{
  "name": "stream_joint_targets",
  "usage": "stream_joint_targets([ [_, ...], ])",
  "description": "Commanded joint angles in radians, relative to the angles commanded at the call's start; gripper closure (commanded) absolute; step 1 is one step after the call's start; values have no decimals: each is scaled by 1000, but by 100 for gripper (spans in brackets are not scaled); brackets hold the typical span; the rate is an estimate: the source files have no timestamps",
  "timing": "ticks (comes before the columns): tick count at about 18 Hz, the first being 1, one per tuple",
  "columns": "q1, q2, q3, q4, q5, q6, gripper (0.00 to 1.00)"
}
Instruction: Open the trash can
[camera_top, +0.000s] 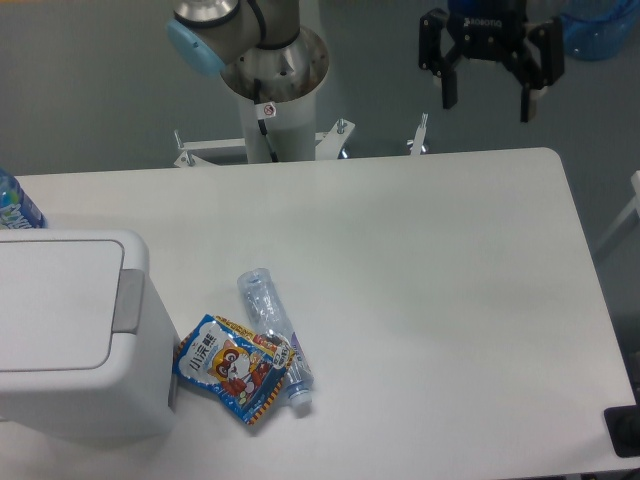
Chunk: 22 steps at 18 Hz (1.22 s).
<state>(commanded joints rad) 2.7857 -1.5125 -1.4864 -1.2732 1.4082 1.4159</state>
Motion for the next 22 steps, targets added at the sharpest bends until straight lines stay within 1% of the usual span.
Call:
stream_joint_targets([
  [4,-2,5,-2,-2,-2,-23,0],
  [6,-8,3,2,-2,-1,-89,0],
  [7,-20,2,0,-2,-6,-142,0],
  [10,-92,-11,-2,21,-2,-297,0],
  [12,-126,-17,-5,38,-2,-380,0],
  [15,-201,-37,-12,75,3,-506,0],
  [18,-284,-77,-11,130,3,-723,0],
  [19,-311,-90,-11,158,3,-789,0],
  [21,-360,-118,-8,199,3,-889,0],
  [22,-382,-127,-6,209,0,-922,0],
])
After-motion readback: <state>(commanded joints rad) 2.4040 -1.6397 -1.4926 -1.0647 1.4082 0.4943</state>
